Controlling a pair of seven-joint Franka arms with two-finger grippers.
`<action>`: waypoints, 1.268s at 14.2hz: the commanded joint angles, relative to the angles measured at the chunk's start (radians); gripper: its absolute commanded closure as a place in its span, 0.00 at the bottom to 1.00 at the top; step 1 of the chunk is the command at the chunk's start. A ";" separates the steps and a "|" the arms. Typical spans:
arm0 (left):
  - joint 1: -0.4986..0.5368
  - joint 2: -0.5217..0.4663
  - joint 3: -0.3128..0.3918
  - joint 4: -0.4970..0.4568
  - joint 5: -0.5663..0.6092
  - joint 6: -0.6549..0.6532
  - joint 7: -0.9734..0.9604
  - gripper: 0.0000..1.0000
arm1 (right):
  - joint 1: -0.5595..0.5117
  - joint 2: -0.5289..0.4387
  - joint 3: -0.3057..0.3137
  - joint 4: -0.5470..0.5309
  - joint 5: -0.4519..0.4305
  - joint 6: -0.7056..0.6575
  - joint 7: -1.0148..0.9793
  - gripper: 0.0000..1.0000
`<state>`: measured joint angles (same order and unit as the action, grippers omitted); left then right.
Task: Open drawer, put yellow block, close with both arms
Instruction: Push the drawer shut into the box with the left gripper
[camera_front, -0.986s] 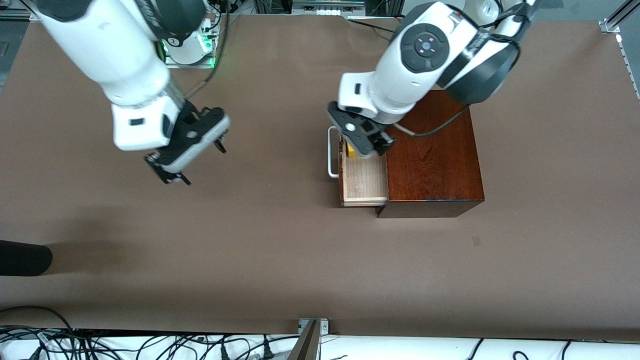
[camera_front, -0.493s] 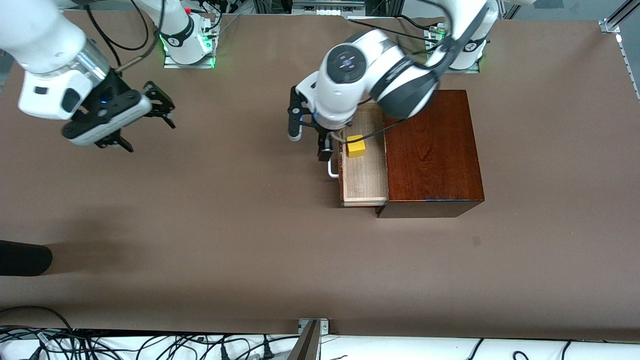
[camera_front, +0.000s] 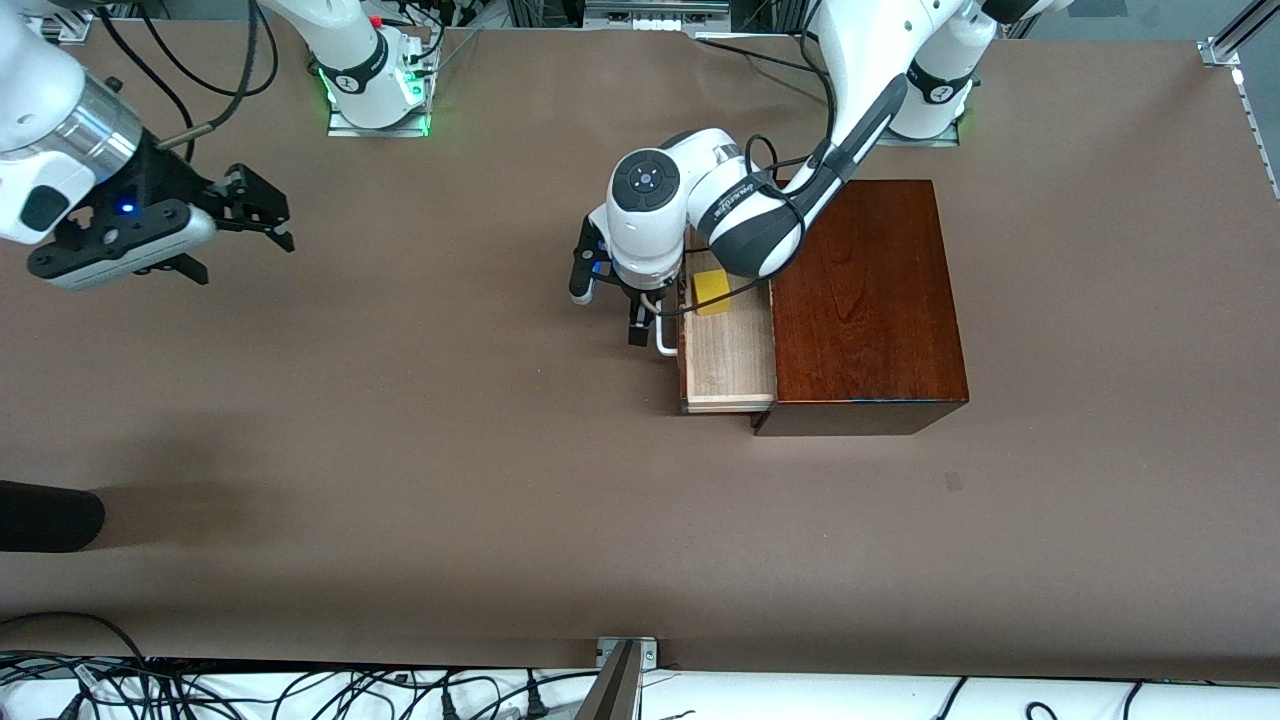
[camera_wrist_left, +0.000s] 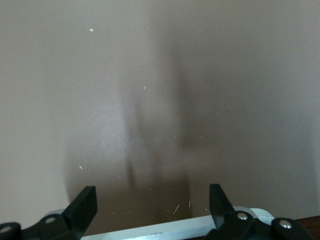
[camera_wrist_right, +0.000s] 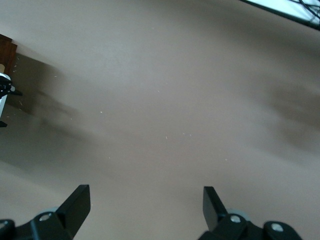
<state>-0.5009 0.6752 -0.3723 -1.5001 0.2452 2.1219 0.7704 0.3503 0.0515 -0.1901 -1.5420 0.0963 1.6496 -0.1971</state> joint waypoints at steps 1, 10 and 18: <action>0.009 -0.020 0.009 -0.025 0.032 -0.100 0.006 0.00 | -0.053 -0.044 0.028 -0.041 0.016 -0.030 0.018 0.00; 0.019 -0.046 0.041 0.024 0.141 -0.425 0.009 0.00 | -0.053 -0.068 0.023 -0.069 -0.059 -0.030 0.038 0.00; 0.045 -0.103 0.038 0.030 0.099 -0.442 -0.057 0.00 | -0.045 -0.047 0.026 -0.044 -0.063 -0.031 0.050 0.00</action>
<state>-0.4659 0.6494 -0.3325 -1.4530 0.3596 1.7033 0.7446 0.3113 0.0115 -0.1813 -1.5857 0.0534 1.6235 -0.1592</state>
